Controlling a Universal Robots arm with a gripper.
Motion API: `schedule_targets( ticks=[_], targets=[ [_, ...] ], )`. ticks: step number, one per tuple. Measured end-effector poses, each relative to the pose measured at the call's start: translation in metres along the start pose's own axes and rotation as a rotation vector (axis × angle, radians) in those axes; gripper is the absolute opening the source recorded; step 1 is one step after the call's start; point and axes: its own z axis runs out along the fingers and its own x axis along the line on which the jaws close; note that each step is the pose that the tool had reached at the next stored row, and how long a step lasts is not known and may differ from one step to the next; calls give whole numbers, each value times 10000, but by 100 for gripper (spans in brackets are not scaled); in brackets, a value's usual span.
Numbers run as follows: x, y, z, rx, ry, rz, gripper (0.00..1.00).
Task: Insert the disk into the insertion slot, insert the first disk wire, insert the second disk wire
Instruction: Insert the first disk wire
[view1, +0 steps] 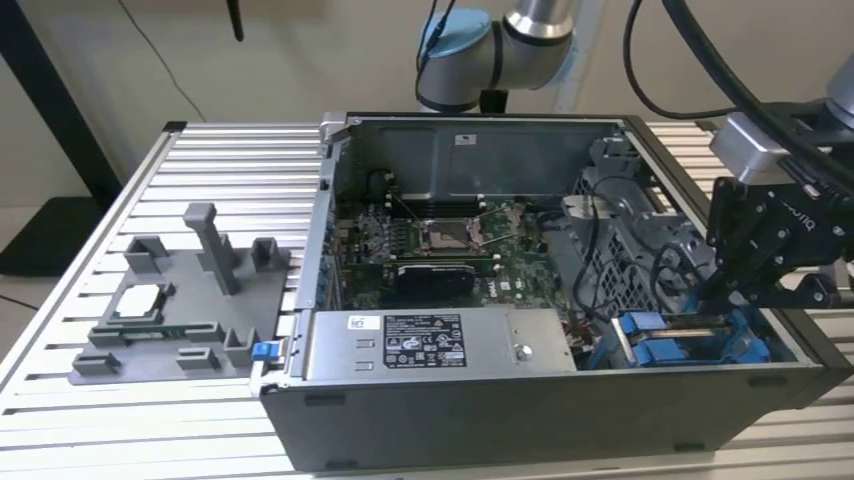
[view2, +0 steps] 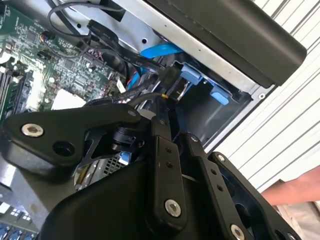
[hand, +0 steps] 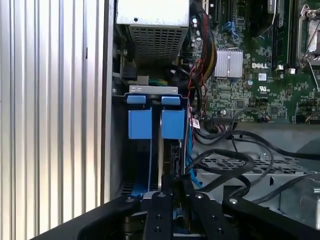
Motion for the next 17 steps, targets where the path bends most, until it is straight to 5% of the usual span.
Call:
schedule_targets(
  ticks=[7, 17],
  targets=[
    [-4, -4, 52, 114, 8, -163, 0],
    [-24, -3, 75, 120, 10, -178, 0]
  ],
)
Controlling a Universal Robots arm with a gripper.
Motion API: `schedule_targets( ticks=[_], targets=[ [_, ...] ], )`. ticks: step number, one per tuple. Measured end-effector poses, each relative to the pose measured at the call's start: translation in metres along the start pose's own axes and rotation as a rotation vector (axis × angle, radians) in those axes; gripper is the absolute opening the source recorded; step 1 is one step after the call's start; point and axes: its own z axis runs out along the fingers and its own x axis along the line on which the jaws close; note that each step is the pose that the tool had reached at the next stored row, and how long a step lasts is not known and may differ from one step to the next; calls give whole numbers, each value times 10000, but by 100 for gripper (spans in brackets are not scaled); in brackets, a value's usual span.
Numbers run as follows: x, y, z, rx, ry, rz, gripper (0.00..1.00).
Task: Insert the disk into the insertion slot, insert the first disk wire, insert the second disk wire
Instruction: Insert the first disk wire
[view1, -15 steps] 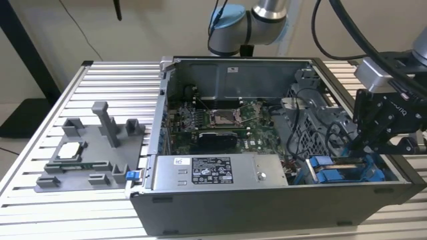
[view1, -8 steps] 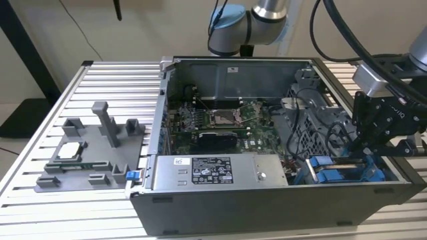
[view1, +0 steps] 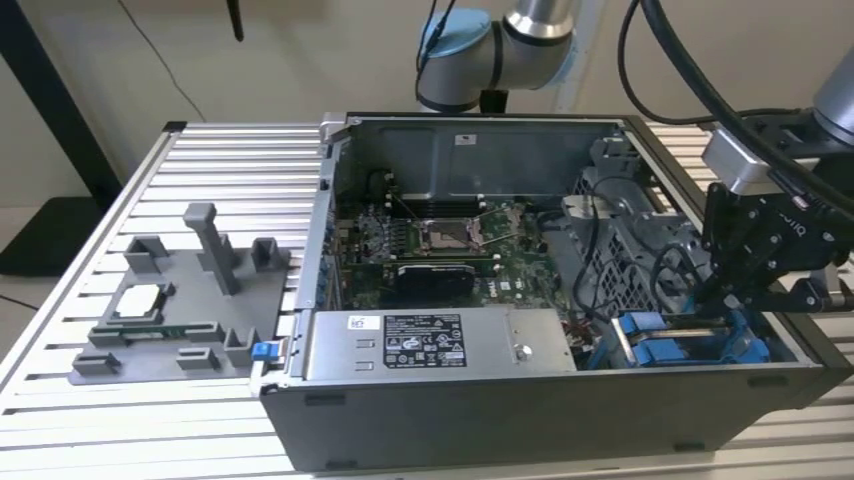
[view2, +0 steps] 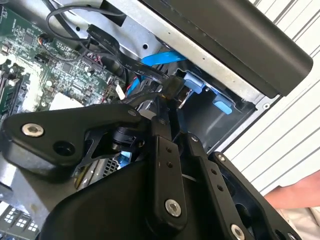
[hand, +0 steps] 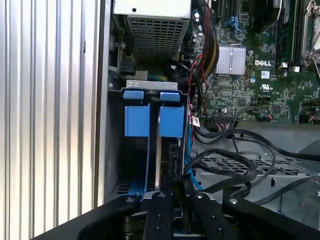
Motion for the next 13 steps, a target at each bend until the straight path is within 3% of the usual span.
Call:
schedule_targets(
  ticks=[13],
  targets=[
    [1, -1, 27, 2, -3, 53, 0]
  ],
)
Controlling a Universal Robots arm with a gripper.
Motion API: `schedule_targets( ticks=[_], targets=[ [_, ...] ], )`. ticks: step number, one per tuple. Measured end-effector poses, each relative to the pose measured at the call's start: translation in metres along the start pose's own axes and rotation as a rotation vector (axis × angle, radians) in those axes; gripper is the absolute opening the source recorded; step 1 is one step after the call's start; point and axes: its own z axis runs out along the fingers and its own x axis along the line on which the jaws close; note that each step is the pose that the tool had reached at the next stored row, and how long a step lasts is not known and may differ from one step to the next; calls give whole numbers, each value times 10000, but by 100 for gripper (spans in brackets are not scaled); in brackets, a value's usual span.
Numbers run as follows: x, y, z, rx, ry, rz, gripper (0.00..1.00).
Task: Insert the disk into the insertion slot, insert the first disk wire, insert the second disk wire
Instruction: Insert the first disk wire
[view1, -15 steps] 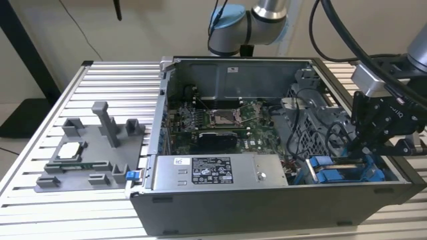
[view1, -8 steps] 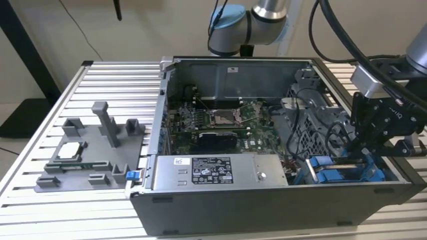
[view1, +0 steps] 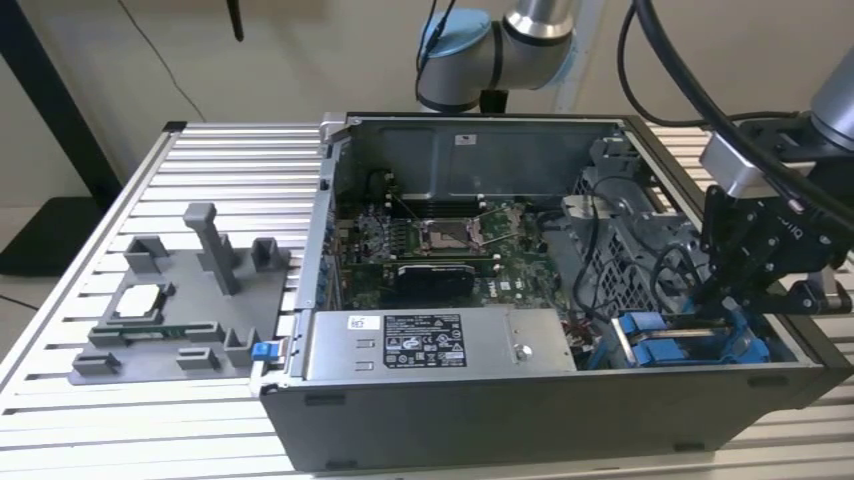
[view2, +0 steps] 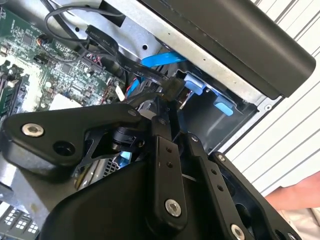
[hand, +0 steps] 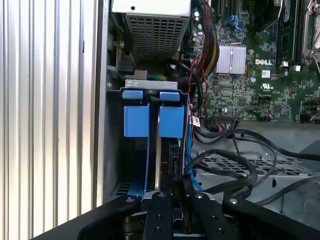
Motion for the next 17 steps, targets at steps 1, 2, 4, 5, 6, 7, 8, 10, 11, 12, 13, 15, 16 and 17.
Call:
schedule_targets(
  ticks=[1, 2, 4, 5, 6, 7, 8, 10, 11, 12, 13, 15, 16, 17],
  targets=[
    [0, 0, 2, 0, 0, 11, 0],
    [0, 0, 3, 1, 1, 22, 0],
    [-1, 0, 6, 2, 0, 44, 0],
    [-2, 0, 7, 2, -1, 54, 0],
    [-2, -1, 8, 3, -2, 63, 0],
    [-4, -2, 9, 3, -3, 71, 0],
    [-5, -3, 9, 3, -3, 81, 0],
    [-6, -6, 9, 5, -4, 104, 0],
    [-7, -7, 9, 5, -4, 117, 0],
    [-7, -9, 10, 5, -5, 130, 0],
    [-8, -9, 10, 6, -7, 145, 0],
    [-10, -10, 11, 7, -7, 176, 0],
    [-11, -11, 11, 8, -7, 189, 0],
    [-13, -11, 11, 8, -7, 201, 0]
  ],
)
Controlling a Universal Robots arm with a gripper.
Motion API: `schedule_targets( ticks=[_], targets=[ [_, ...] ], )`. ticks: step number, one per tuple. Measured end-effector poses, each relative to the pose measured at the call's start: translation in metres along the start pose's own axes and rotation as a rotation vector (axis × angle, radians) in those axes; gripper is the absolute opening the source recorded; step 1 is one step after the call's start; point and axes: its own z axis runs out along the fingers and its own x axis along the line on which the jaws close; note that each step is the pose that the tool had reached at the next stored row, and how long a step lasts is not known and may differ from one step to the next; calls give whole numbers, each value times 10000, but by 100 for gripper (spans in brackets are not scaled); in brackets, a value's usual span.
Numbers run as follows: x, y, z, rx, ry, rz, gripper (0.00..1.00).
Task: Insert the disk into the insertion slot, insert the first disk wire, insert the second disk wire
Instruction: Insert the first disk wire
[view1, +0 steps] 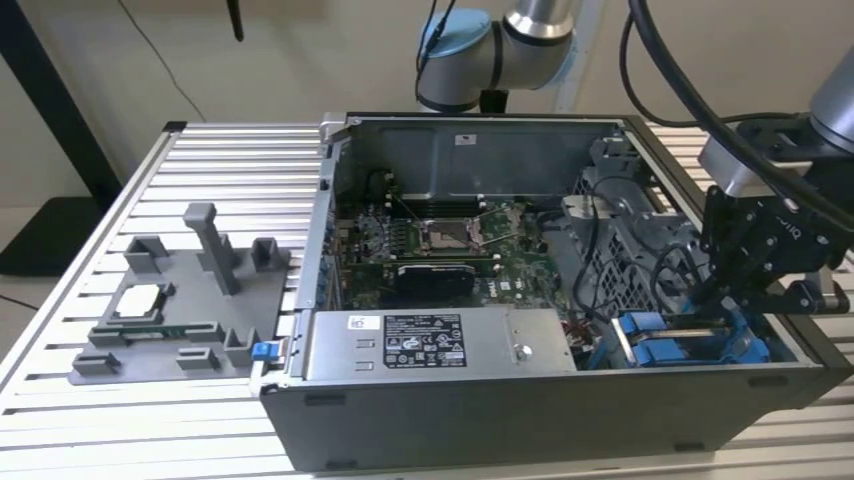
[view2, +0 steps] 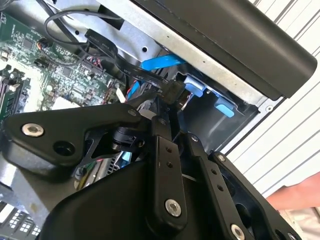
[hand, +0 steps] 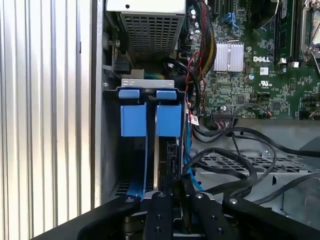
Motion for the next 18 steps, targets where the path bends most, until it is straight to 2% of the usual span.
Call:
schedule_targets(
  ticks=[8, 13, 16, 17, 18],
  targets=[
    [0, -1, 19, 2, -1, 47, 0],
    [2, -3, 72, 3, 15, 56, 0],
    [2, -3, 89, 3, -7, 57, 0],
    [3, -1, 93, 3, -13, 62, 100],
    [3, 0, 92, 3, -12, 67, 100]
  ],
)
